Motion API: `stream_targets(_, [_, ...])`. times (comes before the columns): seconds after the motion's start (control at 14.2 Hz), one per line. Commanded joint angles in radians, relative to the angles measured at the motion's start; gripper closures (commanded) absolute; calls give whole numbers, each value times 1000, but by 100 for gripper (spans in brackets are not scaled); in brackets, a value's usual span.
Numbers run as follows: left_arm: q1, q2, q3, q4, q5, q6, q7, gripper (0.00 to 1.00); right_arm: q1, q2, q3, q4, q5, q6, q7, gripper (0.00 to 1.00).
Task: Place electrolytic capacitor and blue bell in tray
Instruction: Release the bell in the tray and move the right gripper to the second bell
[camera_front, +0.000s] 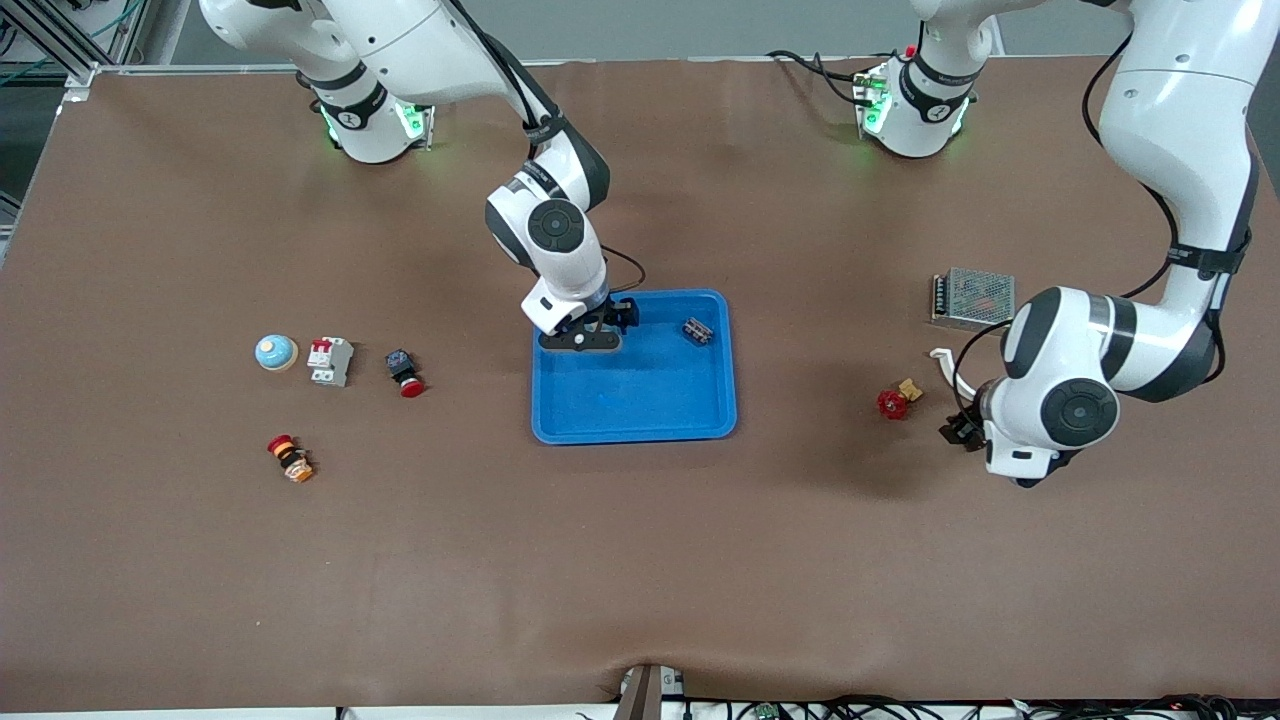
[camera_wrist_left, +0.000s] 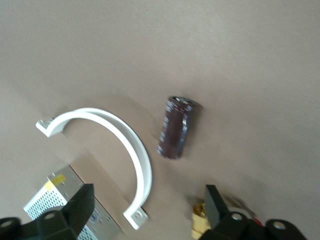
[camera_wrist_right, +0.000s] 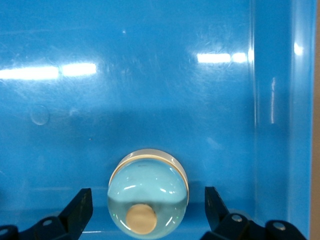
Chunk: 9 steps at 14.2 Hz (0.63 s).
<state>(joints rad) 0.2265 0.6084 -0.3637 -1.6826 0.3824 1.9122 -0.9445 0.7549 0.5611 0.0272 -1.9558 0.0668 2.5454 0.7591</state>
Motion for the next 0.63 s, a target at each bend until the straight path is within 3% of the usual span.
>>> stream_targets(0.0, [37, 16, -14, -20, 24, 57, 32, 14, 8, -96, -10, -2, 1, -129, 9, 0])
stream_targets(0.35, [77, 51, -14, -40, 24, 169, 66, 30, -107, -366, -15, 5, -1, -521, -223, 0])
stream_targets(0.56, [79, 71, -14, -40, 24, 205, 66, 32, -199, -478, -18, -2, -86, -661, -380, 0])
